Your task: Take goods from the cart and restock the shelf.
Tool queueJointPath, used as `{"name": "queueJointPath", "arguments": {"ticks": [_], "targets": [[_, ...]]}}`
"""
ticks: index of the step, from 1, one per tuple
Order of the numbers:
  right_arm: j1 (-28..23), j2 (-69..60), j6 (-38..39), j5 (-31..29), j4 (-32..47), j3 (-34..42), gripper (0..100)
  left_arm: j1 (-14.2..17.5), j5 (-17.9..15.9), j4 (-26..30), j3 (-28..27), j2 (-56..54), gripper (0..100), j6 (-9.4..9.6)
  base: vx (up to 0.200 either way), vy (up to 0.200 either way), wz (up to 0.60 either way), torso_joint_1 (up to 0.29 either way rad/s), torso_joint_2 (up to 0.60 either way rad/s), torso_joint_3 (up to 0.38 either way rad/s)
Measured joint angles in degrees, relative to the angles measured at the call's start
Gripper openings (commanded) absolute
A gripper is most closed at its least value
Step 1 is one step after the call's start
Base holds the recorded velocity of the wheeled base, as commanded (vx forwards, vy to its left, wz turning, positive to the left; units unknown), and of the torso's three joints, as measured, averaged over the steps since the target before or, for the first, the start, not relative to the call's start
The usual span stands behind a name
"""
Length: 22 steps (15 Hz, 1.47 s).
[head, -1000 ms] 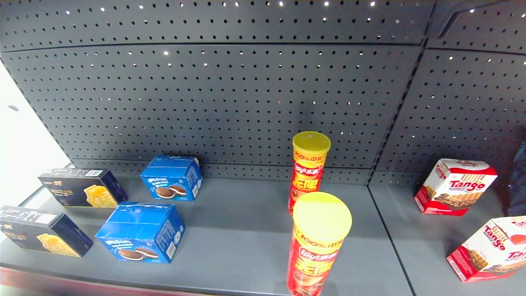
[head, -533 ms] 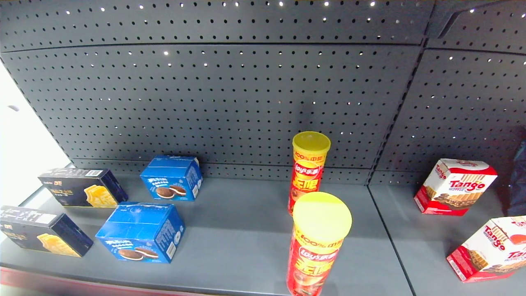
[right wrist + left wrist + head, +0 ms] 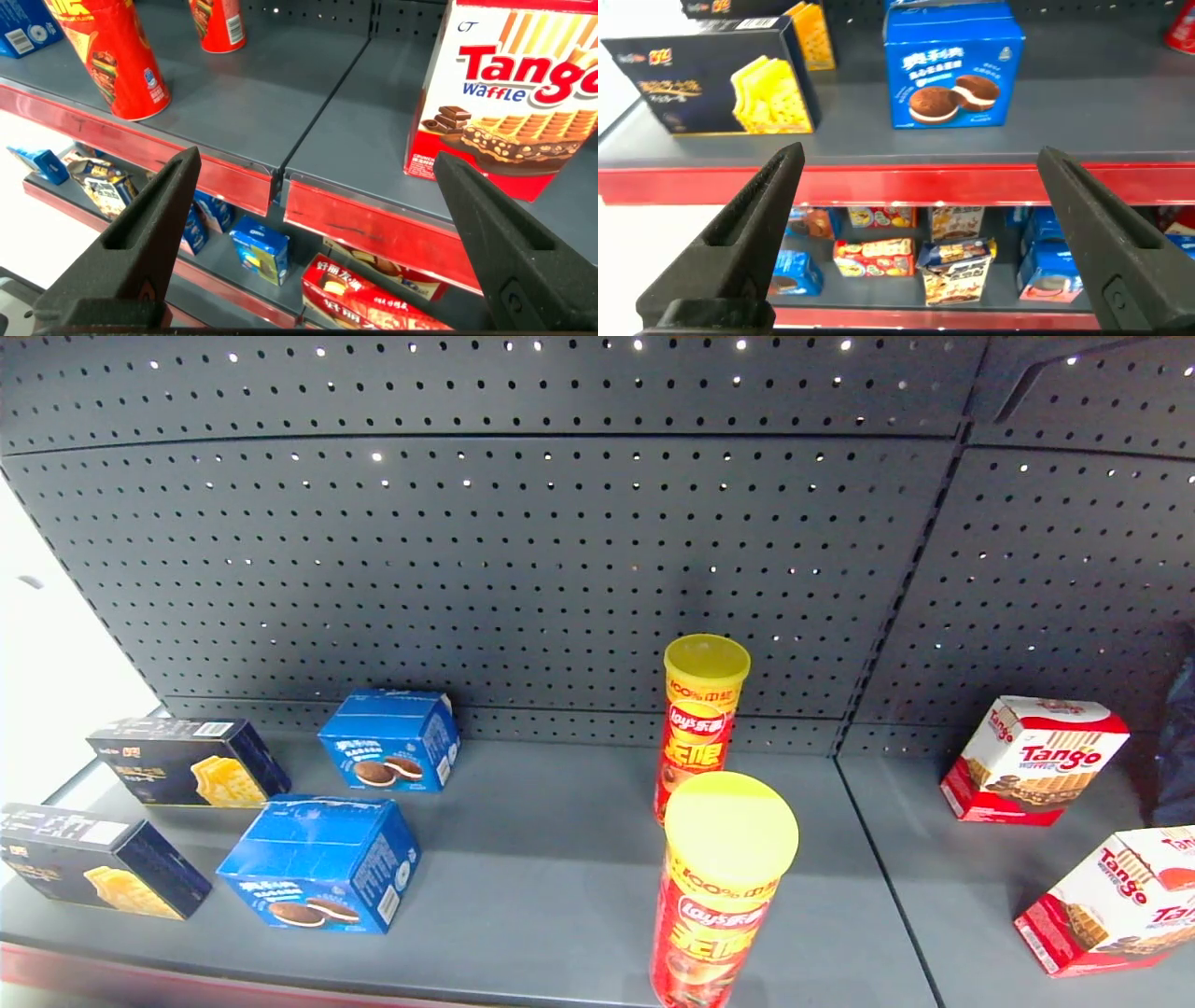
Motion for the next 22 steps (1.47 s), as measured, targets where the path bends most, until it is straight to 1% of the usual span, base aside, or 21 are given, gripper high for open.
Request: {"name": "queueJointPath", "arguments": {"ticks": [4, 15, 18, 22], "targets": [[0.0, 0.0, 0.0, 0.0, 0.0, 0.0, 100, 0.0, 0.2, 0.0, -0.1, -0.3, 100, -0.32, 0.000, 0.000, 0.00, 0.000, 0.00, 0.000], [-0.2, 0.0, 0.0, 0.0, 0.0, 0.0, 100, 0.0, 0.2, 0.0, -0.1, -0.4, 100, -0.32, 0.000, 0.000, 0.00, 0.000, 0.00, 0.000], [-3.5, 0.0, 0.2, 0.1, 0.4, -0.1, 100, 0.0, 0.3, 0.0, -0.1, -0.4, 100, -0.32, 0.000, 0.000, 0.00, 0.000, 0.00, 0.000], [-5.0, 0.7, 0.3, 0.1, 0.7, -0.3, 100, 0.0, 0.3, 0.0, -0.1, -0.4, 100, -0.32, 0.000, 0.000, 0.00, 0.000, 0.00, 0.000]]}}
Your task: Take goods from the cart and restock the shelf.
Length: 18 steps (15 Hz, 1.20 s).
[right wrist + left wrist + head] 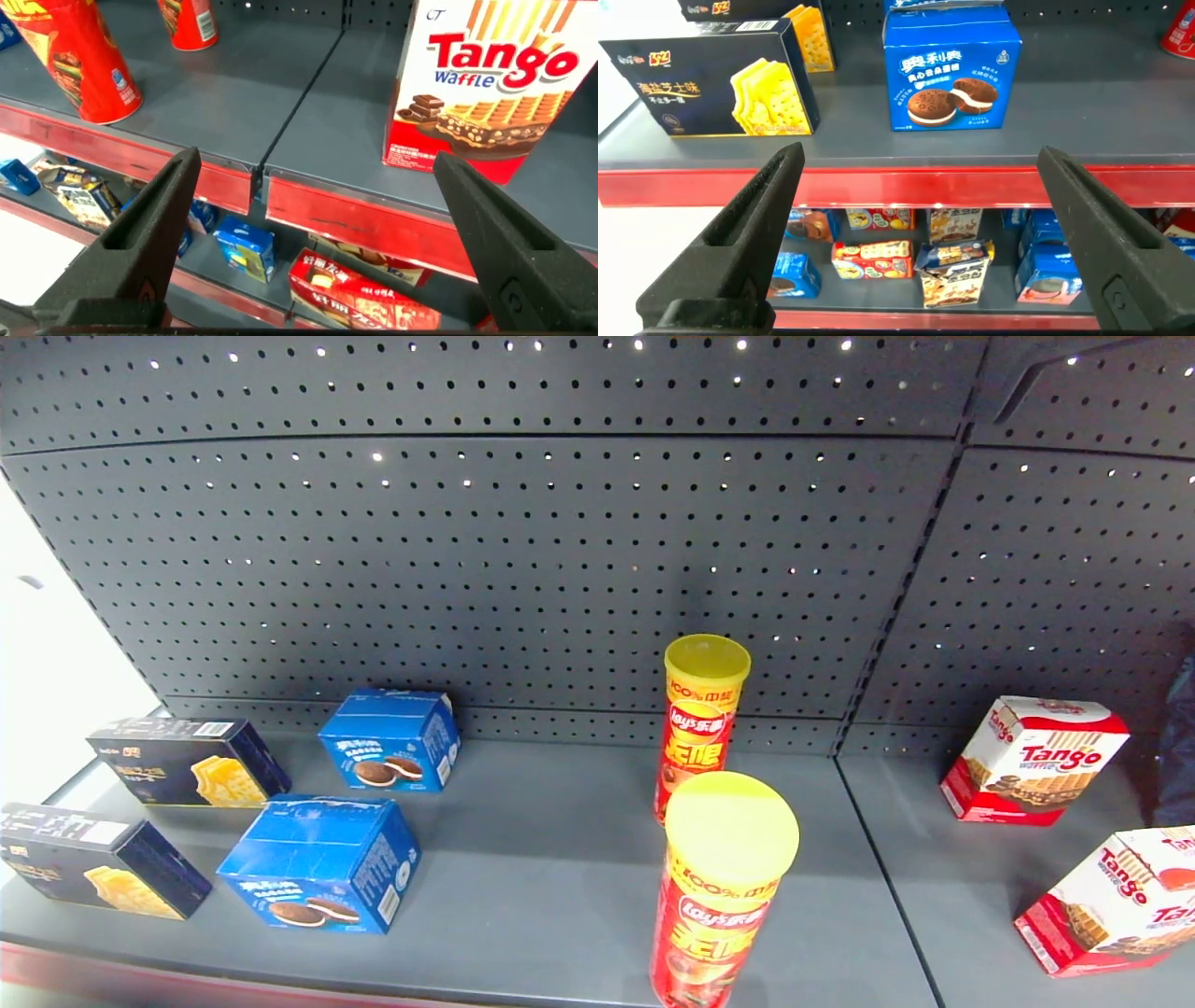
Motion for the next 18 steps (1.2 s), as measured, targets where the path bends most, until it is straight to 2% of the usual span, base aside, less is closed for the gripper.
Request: {"name": "queueJointPath", "arguments": {"ticks": [1, 4, 9, 16, 18], "targets": [[-0.9, 1.3, 0.0, 0.0, -0.1, 0.0, 100, 0.0, 0.0, 0.0, 0.0, 0.0, 100, 0.00, 0.000, 0.000, 0.00, 0.000, 0.00, 0.000], [-8.1, 4.2, -0.1, 0.0, -0.5, 0.1, 100, 0.0, 0.0, 0.0, 0.0, 0.0, 100, -0.04, 0.000, 0.000, 0.00, 0.000, 0.00, 0.000], [-15.6, 2.2, -0.1, 0.0, -0.6, 0.2, 100, 0.0, 0.0, 0.0, 0.0, 0.0, 100, -0.01, 0.000, 0.000, 0.00, 0.000, 0.00, 0.000], [-16.9, -0.5, -0.2, 0.0, -0.7, 0.3, 100, 0.0, -0.1, 0.0, 0.0, 0.0, 100, 0.33, 0.000, 0.000, 0.00, 0.000, 0.00, 0.000], [-16.9, -0.6, -0.3, 0.1, -0.7, 0.3, 100, 0.0, 1.2, 0.0, 0.0, 0.0, 100, 0.46, 0.000, 0.000, 0.00, 0.000, 0.00, 0.000]]}}
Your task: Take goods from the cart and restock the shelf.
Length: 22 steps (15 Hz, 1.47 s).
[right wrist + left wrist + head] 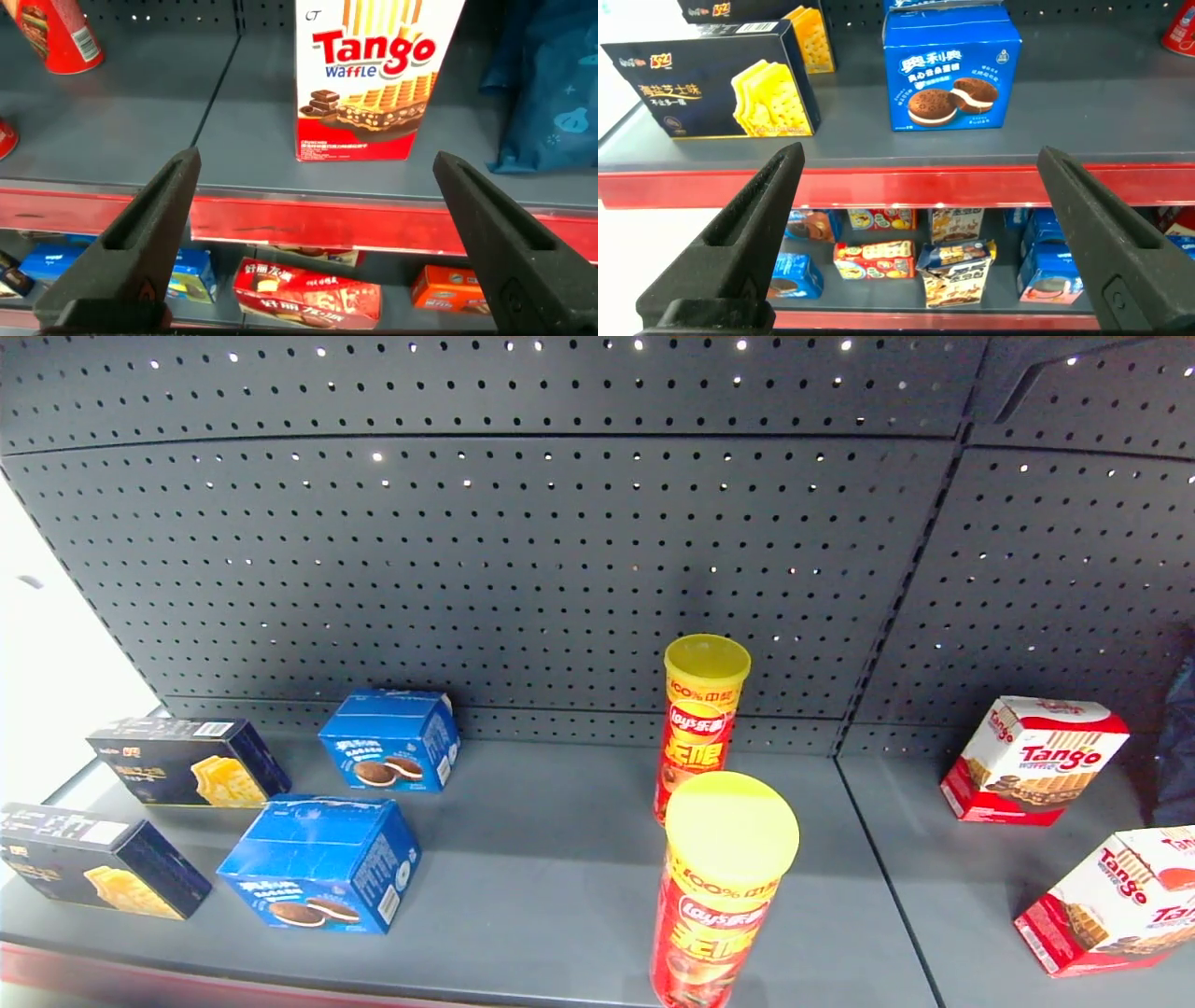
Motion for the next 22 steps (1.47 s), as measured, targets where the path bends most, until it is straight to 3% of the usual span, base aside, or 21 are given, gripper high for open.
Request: {"name": "queueJointPath", "arguments": {"ticks": [6, 8, 22], "targets": [[0.0, -0.1, 0.0, 0.0, 0.0, 0.0, 100, 0.0, 0.2, 0.0, 0.1, 0.0, 100, -0.24, -0.100, 0.000, 0.00, 0.001, 0.00, 0.005], [0.0, -0.1, 0.0, 0.0, 0.0, 0.0, 100, 0.0, -1.5, 0.1, 0.1, 0.0, 100, 0.02, -0.200, 0.000, 0.00, 0.027, 0.01, -0.002], [0.0, -0.1, 0.1, 0.0, 0.0, 0.0, 100, 0.0, -1.5, 0.1, 0.0, 0.0, 100, -0.15, 0.000, 0.000, -0.09, 0.001, 0.00, 0.000]]}}
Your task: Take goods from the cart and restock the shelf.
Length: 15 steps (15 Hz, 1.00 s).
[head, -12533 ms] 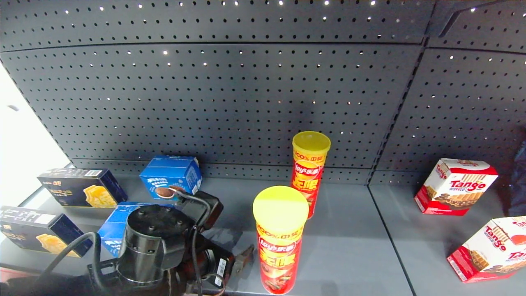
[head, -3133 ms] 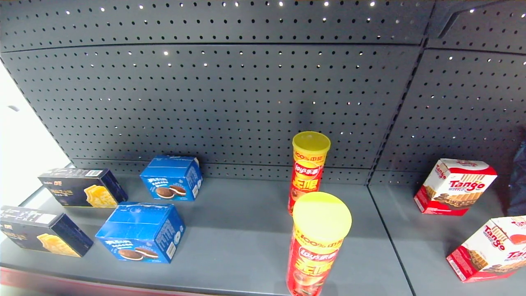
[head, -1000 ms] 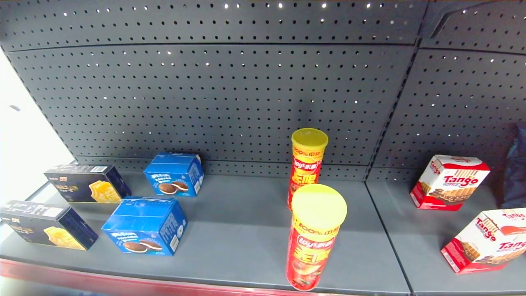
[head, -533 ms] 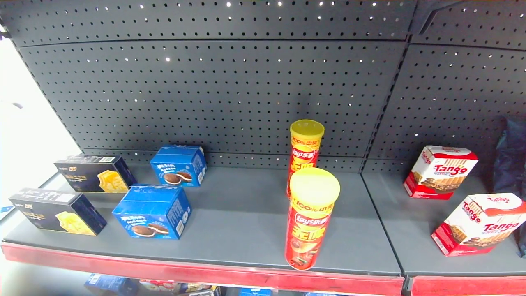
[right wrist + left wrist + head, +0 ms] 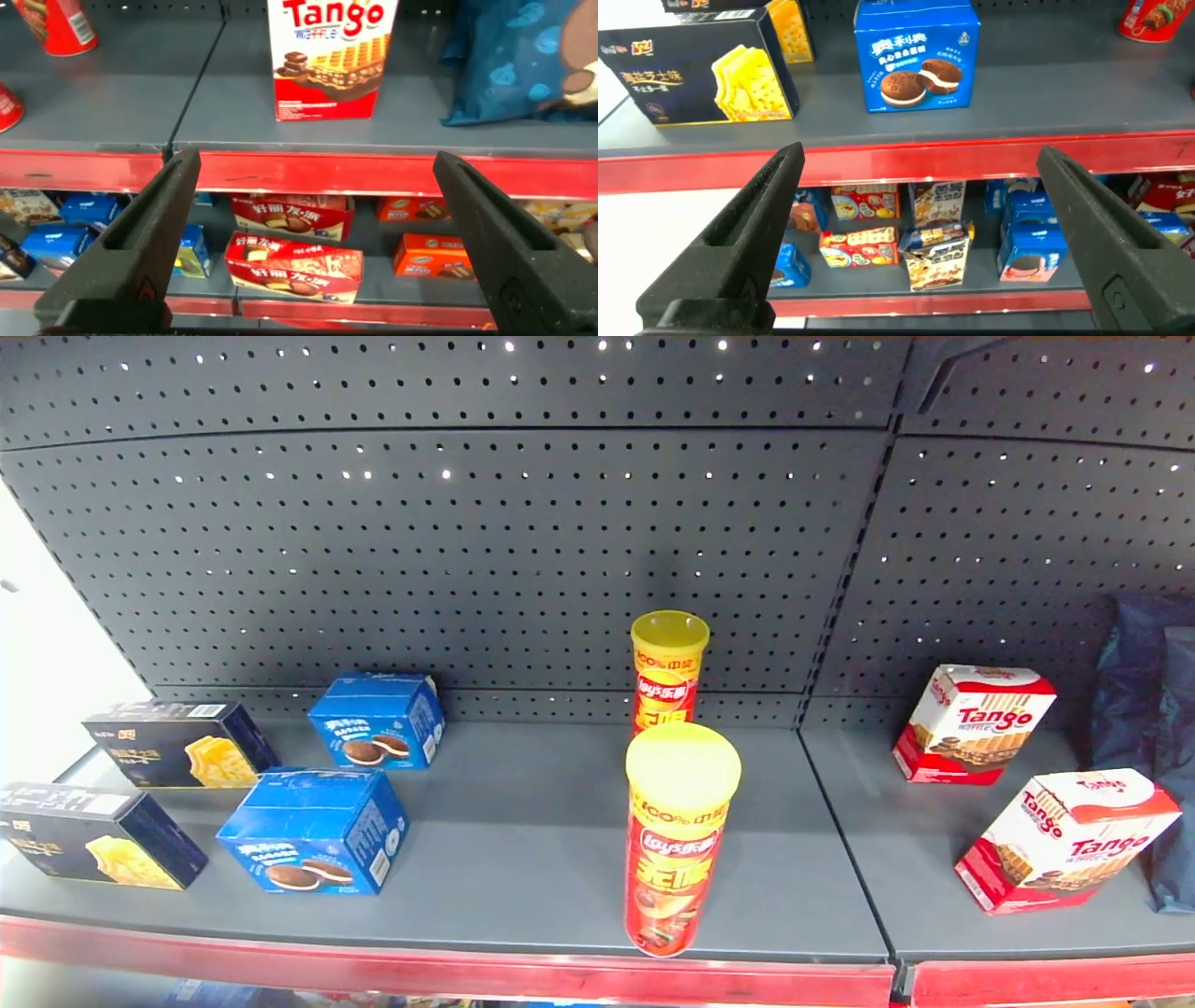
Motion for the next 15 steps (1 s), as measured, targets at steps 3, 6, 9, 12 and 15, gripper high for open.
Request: {"name": "queueJointPath", "arguments": {"ticks": [3, 6, 9, 12, 15], "targets": [[0.0, 0.0, 0.0, 0.0, 0.0, 0.0, 100, 0.0, 0.1, 0.0, 0.0, 0.0, 100, -0.22, 0.000, 0.000, 0.00, 0.000, 0.00, 0.000], [0.0, 0.0, 0.0, -0.1, -0.1, 0.0, 100, 0.0, 0.1, 0.0, 0.0, 0.0, 100, -0.16, 0.000, 0.067, 0.00, 0.001, 0.00, -0.001], [0.0, 0.0, 0.0, 0.0, 0.0, 0.0, 100, 0.1, 0.1, 0.0, 0.0, 0.0, 100, -0.13, 0.000, 0.067, 0.00, 0.001, 0.00, 0.001], [0.0, 0.0, 0.0, -0.1, 0.0, 0.0, 100, 0.0, 0.1, 0.0, 0.0, 0.0, 100, -0.21, 0.000, 0.000, 0.00, 0.000, 0.00, 0.000], [0.1, 0.0, 0.0, -0.1, 0.0, 0.0, 100, 0.1, 0.1, 0.0, 0.0, 0.0, 100, -0.21, 0.000, 0.000, 0.00, 0.000, 0.00, 0.000]]}}
